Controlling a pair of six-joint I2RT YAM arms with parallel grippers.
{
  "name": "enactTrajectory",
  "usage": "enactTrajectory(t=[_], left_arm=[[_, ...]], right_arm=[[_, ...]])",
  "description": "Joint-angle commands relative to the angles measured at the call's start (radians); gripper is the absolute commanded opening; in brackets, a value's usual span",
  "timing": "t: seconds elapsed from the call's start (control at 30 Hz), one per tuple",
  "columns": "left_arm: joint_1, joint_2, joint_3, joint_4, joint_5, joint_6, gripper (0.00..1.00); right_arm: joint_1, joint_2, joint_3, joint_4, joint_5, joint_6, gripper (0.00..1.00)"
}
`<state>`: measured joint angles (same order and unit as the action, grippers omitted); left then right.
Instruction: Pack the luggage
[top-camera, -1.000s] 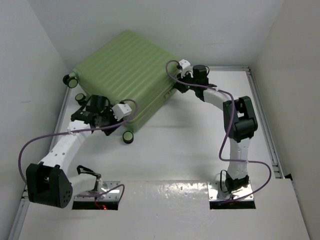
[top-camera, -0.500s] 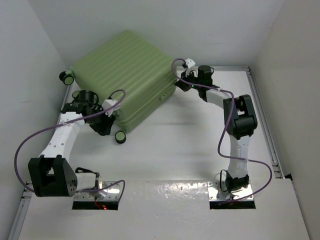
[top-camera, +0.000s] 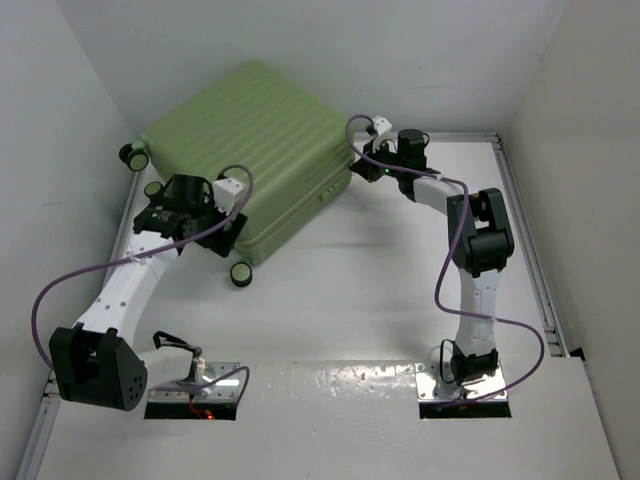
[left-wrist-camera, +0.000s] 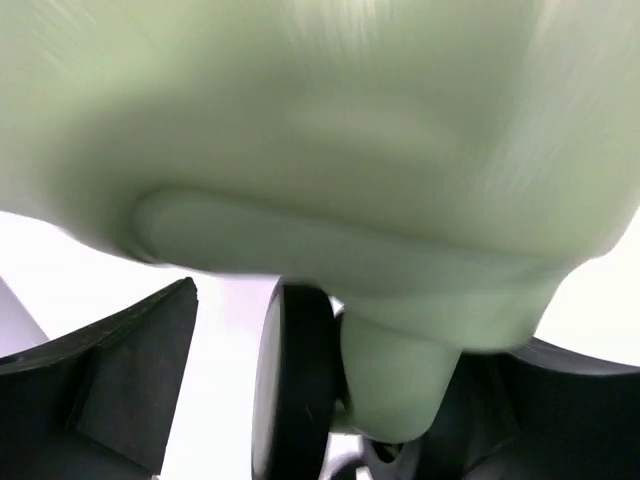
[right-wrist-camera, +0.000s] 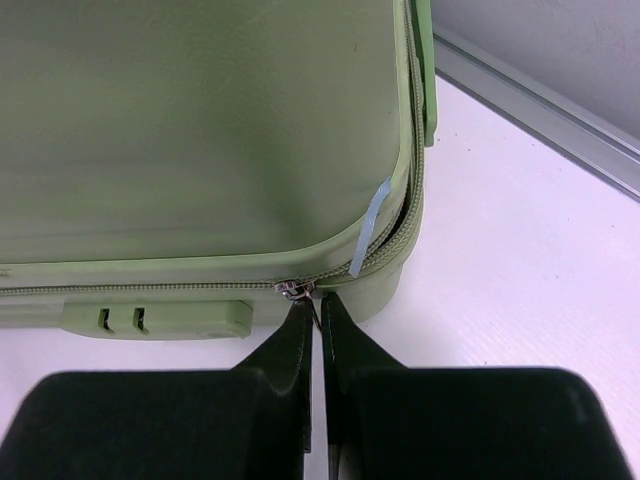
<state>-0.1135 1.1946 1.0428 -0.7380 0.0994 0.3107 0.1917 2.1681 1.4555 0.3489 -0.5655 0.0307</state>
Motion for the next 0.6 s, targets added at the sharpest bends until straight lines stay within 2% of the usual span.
enactTrajectory(t=[0.0,0.07,0.2,0.3,0.33,0.37,0.4,0.57], left_arm=[[-0.029,-0.05,0.118,0.384,-0.136,-0.116,0.88],[-0.051,-0.05,0.129,0.393,-0.145,-0.125,0.86],[-0.075,-0.038,0.129,0.414,-0.175,-0.139,0.73],[-0.075,-0.026,0.119,0.414,-0.175,-0.121,0.43],[-0.075,-0.026,0.118,0.414,-0.175,-0.111,0.25],[-0.075,-0.017,0.102,0.414,-0.175,-0.111,0.17],[-0.075,-0.016,0.088,0.414,-0.187,-0.101,0.0],[-0.019,-0.061,0.017,0.414,-0.184,-0.026,0.0]], right_arm=[[-0.046,0.05,0.052,0.072,0.254,-0.044,0.0],[-0.043,0.048,0.052,0.071,0.254,-0.043,0.0],[-0.038,0.045,0.062,0.067,0.254,-0.044,0.0],[-0.038,0.047,0.06,0.065,0.256,-0.045,0.0],[-0.04,0.048,0.062,0.067,0.259,-0.049,0.0],[-0.041,0.047,0.065,0.067,0.257,-0.051,0.0],[-0.043,0.052,0.063,0.065,0.257,-0.052,0.0],[-0.055,0.052,0.069,0.064,0.26,-0.066,0.0]])
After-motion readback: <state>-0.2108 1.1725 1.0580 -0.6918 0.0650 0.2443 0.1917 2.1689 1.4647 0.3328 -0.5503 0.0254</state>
